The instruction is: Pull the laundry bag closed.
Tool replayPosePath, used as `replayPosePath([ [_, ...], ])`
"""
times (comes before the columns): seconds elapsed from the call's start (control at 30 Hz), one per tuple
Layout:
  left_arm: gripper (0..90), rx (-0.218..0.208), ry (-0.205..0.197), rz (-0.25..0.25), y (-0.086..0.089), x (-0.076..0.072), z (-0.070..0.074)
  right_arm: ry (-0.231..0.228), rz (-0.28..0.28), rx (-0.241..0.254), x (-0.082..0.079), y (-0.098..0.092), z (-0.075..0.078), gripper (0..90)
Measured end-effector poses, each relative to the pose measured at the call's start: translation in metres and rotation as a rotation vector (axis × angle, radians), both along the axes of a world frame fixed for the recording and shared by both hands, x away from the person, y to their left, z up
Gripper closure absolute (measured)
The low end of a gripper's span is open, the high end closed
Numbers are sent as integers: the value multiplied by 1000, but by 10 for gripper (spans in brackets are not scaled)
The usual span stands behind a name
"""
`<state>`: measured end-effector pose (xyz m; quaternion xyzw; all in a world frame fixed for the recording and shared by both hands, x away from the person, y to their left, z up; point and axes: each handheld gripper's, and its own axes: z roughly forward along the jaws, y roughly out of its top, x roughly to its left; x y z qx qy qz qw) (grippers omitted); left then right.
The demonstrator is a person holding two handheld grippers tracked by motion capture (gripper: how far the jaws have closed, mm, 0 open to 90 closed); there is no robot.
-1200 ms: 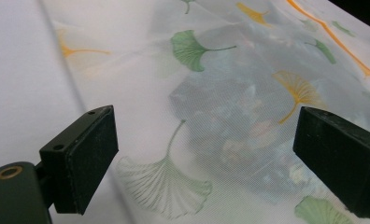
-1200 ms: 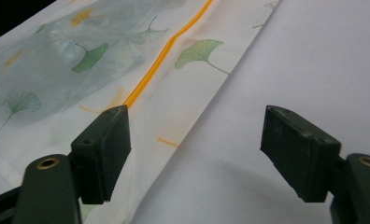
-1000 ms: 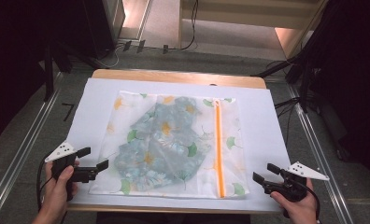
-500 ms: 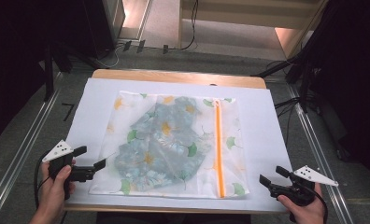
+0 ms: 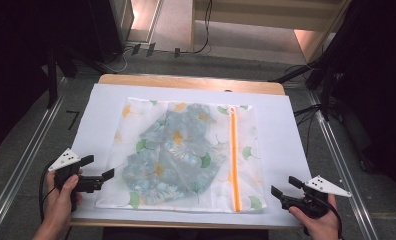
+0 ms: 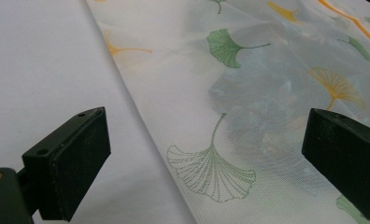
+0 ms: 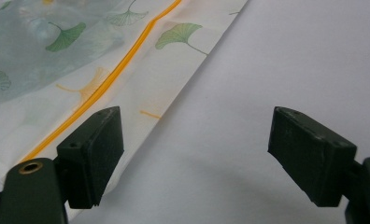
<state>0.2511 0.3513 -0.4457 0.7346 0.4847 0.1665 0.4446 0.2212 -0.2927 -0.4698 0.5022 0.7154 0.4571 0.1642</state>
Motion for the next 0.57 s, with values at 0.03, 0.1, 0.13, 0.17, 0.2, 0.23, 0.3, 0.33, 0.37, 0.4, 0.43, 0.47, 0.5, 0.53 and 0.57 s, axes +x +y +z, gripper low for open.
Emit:
replayPosePath([
  [0.03,16,-3,-2,0,0,0,0,-3,-4,3,0,0,0,193],
  [0.1,16,0,0,1,1,0,0,-1,-7,2,0,-1,0,196],
  [0.13,16,3,3,2,1,0,0,1,-11,1,0,-2,-1,197],
  [0.17,16,5,5,1,1,0,0,1,-10,2,0,-2,-1,199],
  [0.2,16,4,5,3,0,1,-1,1,-10,3,0,-2,-1,199],
  [0.23,16,6,8,3,0,1,-1,2,-9,2,0,-2,-1,199],
  [0.3,16,6,13,1,0,1,-1,3,-11,-1,0,-2,-1,199],
  [0.33,16,7,17,-5,0,1,-1,3,-9,-4,0,-1,-1,199],
  [0.37,16,7,19,-9,-1,1,-2,4,-7,-6,0,-1,-1,200],
  [0.4,16,10,22,-14,-1,1,-2,7,-4,-4,0,-1,-1,200],
  [0.43,16,10,25,-16,-1,1,-1,7,-3,-5,0,-1,-2,202],
  [0.47,16,10,29,-15,-1,1,-1,8,-3,-8,0,0,-2,204],
  [0.5,17,10,30,-11,-1,1,-1,12,-1,-5,0,0,-2,206],
  [0.53,17,14,35,-8,-2,1,-1,12,0,-5,0,0,-2,207],
  [0.57,17,19,40,-13,-2,2,-2,9,5,-6,0,0,-2,208],
])
